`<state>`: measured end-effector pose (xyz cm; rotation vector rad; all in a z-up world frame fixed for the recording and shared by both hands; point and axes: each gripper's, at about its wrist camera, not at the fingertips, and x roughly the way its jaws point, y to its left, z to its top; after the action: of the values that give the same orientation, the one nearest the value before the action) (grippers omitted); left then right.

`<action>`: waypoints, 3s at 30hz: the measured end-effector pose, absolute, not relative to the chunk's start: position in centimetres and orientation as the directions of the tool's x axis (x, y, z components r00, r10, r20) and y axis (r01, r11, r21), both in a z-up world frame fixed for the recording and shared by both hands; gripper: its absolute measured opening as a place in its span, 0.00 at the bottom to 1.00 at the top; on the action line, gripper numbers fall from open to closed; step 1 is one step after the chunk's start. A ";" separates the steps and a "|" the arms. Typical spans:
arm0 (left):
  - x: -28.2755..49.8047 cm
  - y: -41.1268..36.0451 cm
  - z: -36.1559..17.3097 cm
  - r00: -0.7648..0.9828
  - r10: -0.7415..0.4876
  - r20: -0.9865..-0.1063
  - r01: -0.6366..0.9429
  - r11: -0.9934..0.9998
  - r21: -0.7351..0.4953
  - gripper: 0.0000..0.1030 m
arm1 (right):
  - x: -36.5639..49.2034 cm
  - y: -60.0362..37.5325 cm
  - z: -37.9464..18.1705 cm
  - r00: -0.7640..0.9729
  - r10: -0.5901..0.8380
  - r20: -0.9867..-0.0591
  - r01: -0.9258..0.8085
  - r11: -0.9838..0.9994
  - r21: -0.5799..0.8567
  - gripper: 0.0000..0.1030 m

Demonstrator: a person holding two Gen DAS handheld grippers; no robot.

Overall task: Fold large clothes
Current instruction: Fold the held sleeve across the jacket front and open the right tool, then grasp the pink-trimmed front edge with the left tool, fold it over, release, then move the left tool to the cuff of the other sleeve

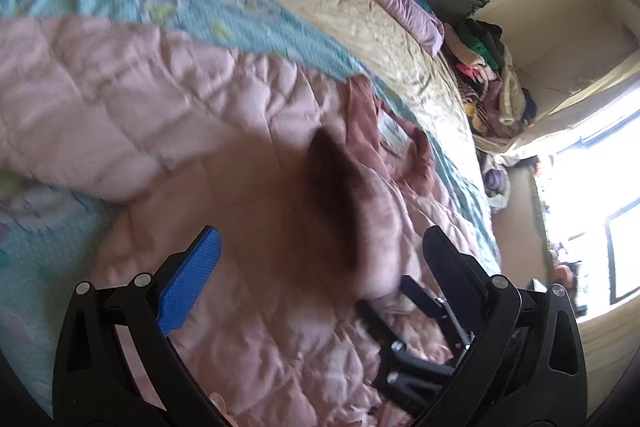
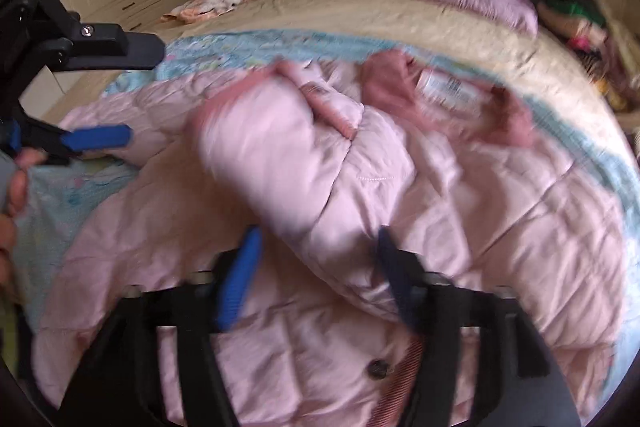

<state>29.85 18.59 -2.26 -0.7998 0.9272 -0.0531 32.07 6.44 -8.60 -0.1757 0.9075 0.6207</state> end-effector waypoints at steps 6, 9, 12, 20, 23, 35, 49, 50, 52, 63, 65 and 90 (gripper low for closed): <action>31.2 16.5 -4.8 0.556 -0.421 -0.717 -0.291 0.710 -0.642 0.92 | 31.3 3.2 -7.0 0.460 0.462 -0.758 -0.547 0.820 0.168 0.71; 31.9 15.3 -6.7 0.515 -0.448 -0.731 -0.306 0.700 -0.645 0.92 | 31.0 0.7 -6.3 0.489 0.457 -0.743 -0.508 0.842 0.183 0.71; 32.3 14.1 -7.9 0.497 -0.422 -0.758 -0.319 0.723 -0.612 0.90 | 30.8 -2.1 -5.8 0.522 0.437 -0.732 -0.461 0.867 0.189 0.71; 32.7 12.1 -4.6 0.575 -0.268 -0.773 -0.200 0.870 -0.450 0.15 | 31.3 -10.0 -5.6 0.607 0.316 -0.729 -0.282 0.943 0.174 0.71; 32.7 12.3 -1.9 0.635 -0.222 -0.740 -0.166 0.896 -0.411 0.14 | 31.9 -12.4 -5.0 0.635 0.296 -0.713 -0.232 0.954 0.190 0.71; 32.9 14.7 -3.2 0.605 -0.106 -0.789 -0.227 0.927 -0.299 0.13 | 35.4 -13.7 -6.0 0.598 0.304 -0.742 -0.211 0.952 0.221 0.71; 32.3 14.6 -6.2 0.566 -0.121 -0.815 -0.240 0.922 -0.304 0.14 | 38.9 -14.8 -13.1 0.471 0.232 -0.851 -0.065 0.971 0.229 0.72; 32.4 14.6 -6.2 0.564 -0.121 -0.817 -0.241 0.922 -0.303 0.14 | 38.9 -14.7 -13.2 0.470 0.231 -0.852 -0.065 0.972 0.227 0.72; 32.3 14.6 -6.2 0.563 -0.119 -0.818 -0.242 0.922 -0.301 0.15 | 38.8 -14.6 -13.0 0.473 0.229 -0.851 -0.065 0.972 0.226 0.72; 31.0 14.2 -3.7 0.577 -0.067 -0.814 -0.225 0.945 -0.237 0.44 | 34.1 -14.1 -6.9 0.592 0.312 -0.743 -0.143 0.948 0.284 0.85; 30.6 14.3 -3.2 0.582 -0.059 -0.811 -0.230 0.945 -0.233 0.59 | 33.4 -13.8 -6.0 0.607 0.316 -0.729 -0.154 0.947 0.282 0.87; 24.5 20.1 0.0 0.627 0.024 -0.778 -0.345 0.904 -0.251 0.91 | 28.3 -3.4 0.6 0.635 0.430 -0.642 -0.363 0.900 0.243 0.93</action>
<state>24.48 20.07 0.00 -0.3999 0.8721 0.2181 28.25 -3.37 0.60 0.0942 0.7585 0.4536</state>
